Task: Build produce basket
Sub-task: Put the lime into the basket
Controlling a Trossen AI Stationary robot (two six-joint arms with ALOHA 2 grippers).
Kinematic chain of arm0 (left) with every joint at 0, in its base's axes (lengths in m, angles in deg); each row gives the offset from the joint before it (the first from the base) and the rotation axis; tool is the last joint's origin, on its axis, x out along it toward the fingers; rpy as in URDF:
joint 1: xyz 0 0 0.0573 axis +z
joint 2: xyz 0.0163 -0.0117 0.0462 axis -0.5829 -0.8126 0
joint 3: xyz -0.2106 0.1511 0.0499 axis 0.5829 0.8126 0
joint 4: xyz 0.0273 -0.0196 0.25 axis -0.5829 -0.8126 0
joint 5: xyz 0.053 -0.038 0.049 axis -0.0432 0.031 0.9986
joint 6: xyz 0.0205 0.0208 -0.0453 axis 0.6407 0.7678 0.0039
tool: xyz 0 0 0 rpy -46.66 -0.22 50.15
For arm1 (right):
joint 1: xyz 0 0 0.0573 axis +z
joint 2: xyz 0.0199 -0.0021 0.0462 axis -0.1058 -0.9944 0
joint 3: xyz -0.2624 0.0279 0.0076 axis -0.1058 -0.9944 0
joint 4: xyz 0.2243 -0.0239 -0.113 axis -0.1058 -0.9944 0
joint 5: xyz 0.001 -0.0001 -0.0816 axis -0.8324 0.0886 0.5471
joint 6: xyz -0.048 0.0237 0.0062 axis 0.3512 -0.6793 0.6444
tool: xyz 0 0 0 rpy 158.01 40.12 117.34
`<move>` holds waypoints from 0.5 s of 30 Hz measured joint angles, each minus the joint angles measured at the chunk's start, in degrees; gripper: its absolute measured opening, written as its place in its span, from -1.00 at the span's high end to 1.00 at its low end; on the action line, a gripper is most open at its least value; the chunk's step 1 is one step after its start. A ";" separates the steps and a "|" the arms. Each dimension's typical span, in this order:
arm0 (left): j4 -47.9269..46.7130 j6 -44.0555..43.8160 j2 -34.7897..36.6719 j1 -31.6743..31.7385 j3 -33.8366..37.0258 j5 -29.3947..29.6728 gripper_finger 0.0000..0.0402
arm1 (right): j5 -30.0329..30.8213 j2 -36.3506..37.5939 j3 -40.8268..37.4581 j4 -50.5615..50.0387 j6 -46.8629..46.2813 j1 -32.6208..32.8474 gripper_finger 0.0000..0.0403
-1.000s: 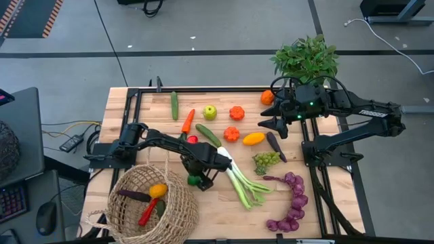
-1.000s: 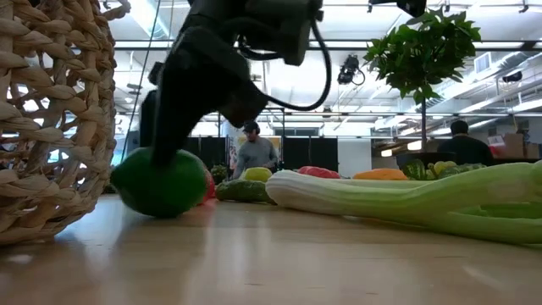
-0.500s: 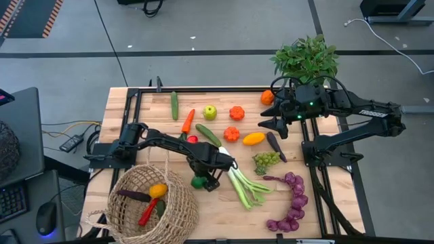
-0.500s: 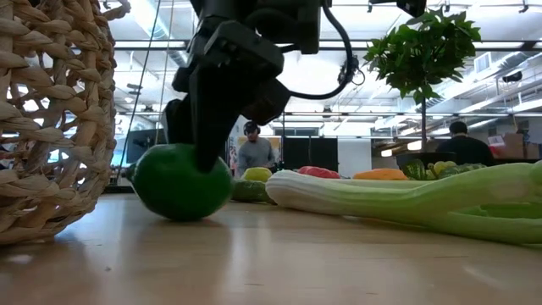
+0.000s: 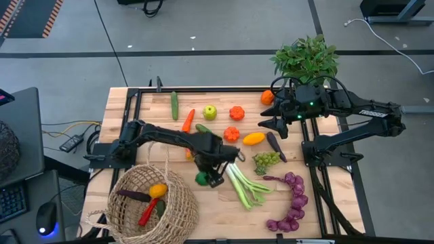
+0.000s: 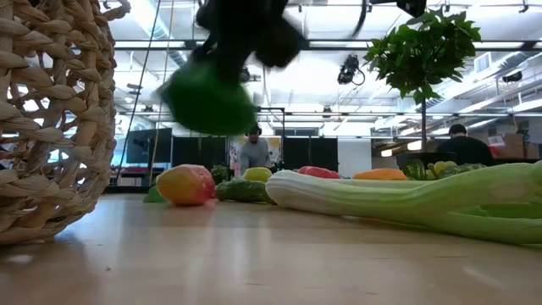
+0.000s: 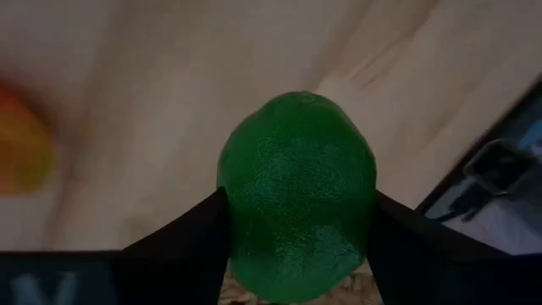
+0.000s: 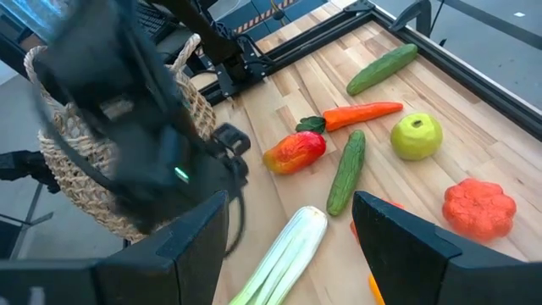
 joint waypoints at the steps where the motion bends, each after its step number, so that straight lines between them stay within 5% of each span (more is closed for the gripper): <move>1: -1.84 0.44 0.00 0.17 -3.29 1.46 -0.18 | 0.00 0.00 0.00 0.00 0.03 0.00 -0.27; 8: -10.12 -0.24 0.30 -0.19 -24.71 7.79 -0.18 | -0.09 0.00 0.00 0.00 -0.02 0.00 -0.27; 15: -15.22 -3.13 9.68 -5.88 -18.42 10.05 -0.19 | -0.68 0.11 0.00 -0.66 0.18 0.00 -0.27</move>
